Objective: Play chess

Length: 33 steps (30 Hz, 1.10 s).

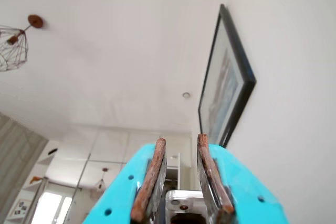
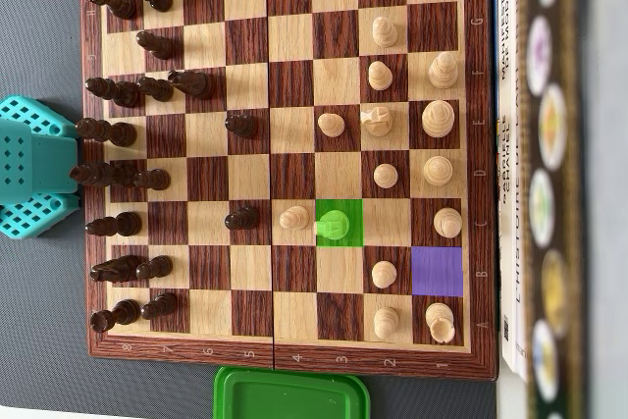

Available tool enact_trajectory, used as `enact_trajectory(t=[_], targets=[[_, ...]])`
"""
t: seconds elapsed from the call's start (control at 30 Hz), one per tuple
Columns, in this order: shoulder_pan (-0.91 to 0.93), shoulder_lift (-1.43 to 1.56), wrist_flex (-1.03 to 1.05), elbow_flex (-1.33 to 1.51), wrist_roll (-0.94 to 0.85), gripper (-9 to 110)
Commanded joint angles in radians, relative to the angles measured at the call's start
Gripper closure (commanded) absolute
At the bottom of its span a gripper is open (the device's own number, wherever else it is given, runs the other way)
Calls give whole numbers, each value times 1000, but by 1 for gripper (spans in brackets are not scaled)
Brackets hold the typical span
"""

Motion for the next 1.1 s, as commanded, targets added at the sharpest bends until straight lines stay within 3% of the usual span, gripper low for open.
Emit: enact_trajectory(t=[0.0,0.4,0.7,1.07], targets=[[3,9,-95,18,2,91],[6,9,-400,18,-6,91],[-3,9,-568,18,-169,91],[-5,9,-568,18,-158,91]])
